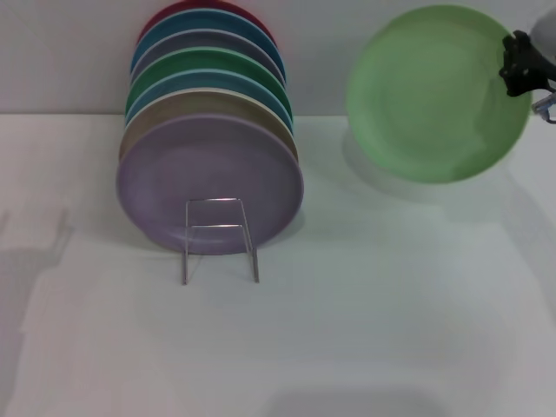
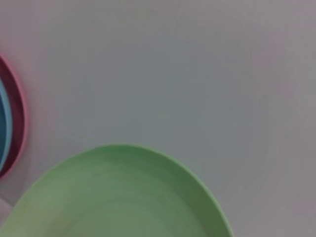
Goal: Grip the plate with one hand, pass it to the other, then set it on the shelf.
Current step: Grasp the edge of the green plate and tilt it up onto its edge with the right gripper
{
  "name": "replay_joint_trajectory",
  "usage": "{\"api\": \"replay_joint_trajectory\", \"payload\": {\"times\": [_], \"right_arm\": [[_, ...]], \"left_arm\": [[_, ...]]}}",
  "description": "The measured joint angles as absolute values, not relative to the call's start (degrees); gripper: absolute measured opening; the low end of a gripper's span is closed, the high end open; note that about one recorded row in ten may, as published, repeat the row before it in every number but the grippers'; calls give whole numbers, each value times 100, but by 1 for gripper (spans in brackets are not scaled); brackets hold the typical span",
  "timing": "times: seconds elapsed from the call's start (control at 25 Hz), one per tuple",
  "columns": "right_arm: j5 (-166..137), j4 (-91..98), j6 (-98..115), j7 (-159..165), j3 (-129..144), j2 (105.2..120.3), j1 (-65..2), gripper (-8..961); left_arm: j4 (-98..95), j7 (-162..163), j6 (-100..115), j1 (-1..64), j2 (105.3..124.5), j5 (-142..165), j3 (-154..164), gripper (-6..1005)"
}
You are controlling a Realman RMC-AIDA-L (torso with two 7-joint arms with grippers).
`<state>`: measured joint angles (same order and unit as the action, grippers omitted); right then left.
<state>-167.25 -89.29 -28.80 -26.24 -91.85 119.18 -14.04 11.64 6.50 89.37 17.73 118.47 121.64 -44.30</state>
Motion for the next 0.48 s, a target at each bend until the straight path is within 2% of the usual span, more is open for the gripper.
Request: {"api": "replay_joint_trajectory", "payload": {"times": [0.48], "right_arm": [[-16664, -7507, 113, -2288, -8617, 11939, -865, 19]], "left_arm": [[1206, 650, 8934, 1732, 11860, 12168, -4430, 859]]}}
